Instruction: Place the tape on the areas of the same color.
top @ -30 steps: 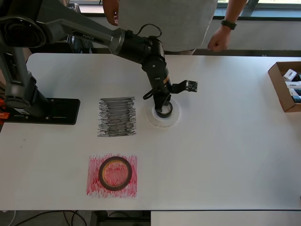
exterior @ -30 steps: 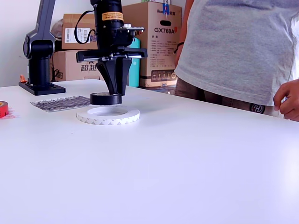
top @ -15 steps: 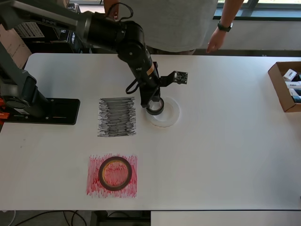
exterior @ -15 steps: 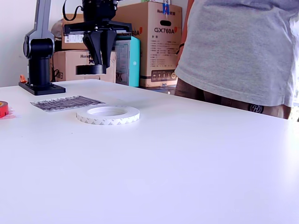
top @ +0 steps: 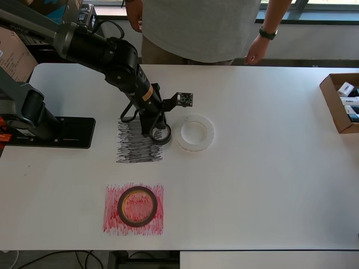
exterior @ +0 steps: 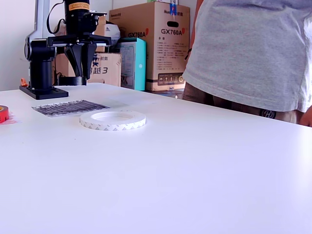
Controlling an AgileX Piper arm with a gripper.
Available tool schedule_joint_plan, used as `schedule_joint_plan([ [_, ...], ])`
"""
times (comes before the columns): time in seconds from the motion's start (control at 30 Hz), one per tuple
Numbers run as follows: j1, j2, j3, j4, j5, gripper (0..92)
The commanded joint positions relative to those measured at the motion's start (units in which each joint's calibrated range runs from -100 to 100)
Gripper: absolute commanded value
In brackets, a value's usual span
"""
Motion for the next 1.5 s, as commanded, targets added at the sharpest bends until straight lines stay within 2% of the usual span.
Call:
schedule_joint_plan([
  [0.0,-0.33,-1.43,6.51,-2.04,-0.44,0.0],
  [0.47,-0.33,-2.93,12.15,-6.20,-3.14,0.0],
  [0.7,-0.25,-3.40,17.05,-10.78,-7.24,0.0],
  [1.3,1.17,-3.12,17.69,-10.95,-9.69,0.3],
  [1.47,1.64,-3.02,17.87,-10.95,-10.27,7.2],
])
